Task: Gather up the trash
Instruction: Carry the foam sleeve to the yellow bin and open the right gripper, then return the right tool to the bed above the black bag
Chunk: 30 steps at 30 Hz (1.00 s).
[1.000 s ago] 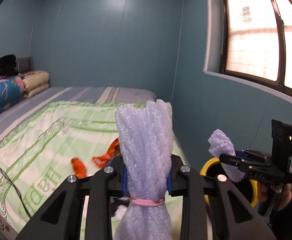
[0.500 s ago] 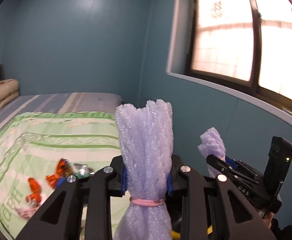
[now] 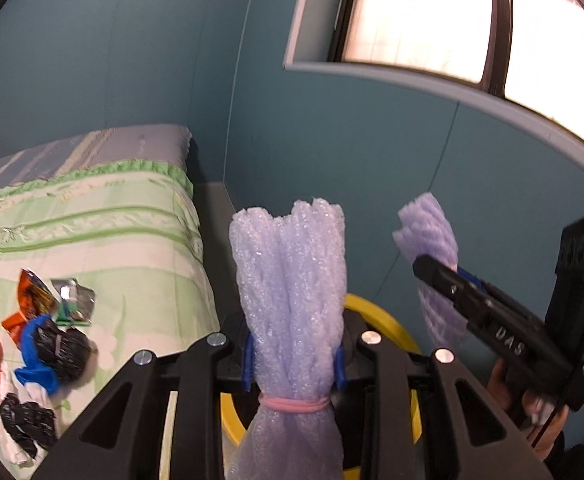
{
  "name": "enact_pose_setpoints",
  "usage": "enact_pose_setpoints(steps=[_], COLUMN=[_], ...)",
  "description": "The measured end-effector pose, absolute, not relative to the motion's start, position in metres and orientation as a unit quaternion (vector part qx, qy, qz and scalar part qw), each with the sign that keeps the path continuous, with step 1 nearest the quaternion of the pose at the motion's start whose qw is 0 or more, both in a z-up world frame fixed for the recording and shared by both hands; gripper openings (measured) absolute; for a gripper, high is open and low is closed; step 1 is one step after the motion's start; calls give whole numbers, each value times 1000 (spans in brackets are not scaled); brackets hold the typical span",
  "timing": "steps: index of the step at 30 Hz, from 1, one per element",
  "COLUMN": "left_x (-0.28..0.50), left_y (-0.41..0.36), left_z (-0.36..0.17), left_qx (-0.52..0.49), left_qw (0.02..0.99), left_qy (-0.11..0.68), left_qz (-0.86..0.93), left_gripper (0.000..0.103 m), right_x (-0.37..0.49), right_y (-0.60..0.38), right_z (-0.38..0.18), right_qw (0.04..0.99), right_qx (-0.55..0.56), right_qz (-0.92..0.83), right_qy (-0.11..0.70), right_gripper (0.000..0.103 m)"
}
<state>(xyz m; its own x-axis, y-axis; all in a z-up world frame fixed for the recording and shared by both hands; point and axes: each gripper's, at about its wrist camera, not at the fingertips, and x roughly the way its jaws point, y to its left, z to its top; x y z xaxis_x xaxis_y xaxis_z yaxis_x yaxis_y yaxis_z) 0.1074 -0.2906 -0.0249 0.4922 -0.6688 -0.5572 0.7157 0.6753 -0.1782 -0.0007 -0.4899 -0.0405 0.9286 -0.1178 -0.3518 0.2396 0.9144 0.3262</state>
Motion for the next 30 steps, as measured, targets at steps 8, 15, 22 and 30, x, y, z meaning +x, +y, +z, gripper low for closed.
enact_pose_setpoints(steps=[8,15,22,30], left_x=[118,116,119,124], left_y=[-311,-316,-306,-286], left_z=[-63,-67,-67,-56], left_qx=[55,54,42,25], left_qw=[843,832,837,853], left_qy=[350,353,342,332], left_qz=[-405,-425,-425,-402], left_gripper=[26,28,62,67], right_x=[6,22,30,23], right_y=[-510,-510,-520,-516], right_z=[-62,-65,-65,-61], right_qw=[953,950,946,951], right_qx=[212,212,223,219], right_qz=[-98,-96,-106,-101], right_qy=[194,209,210,195], right_gripper=[37,41,56,56])
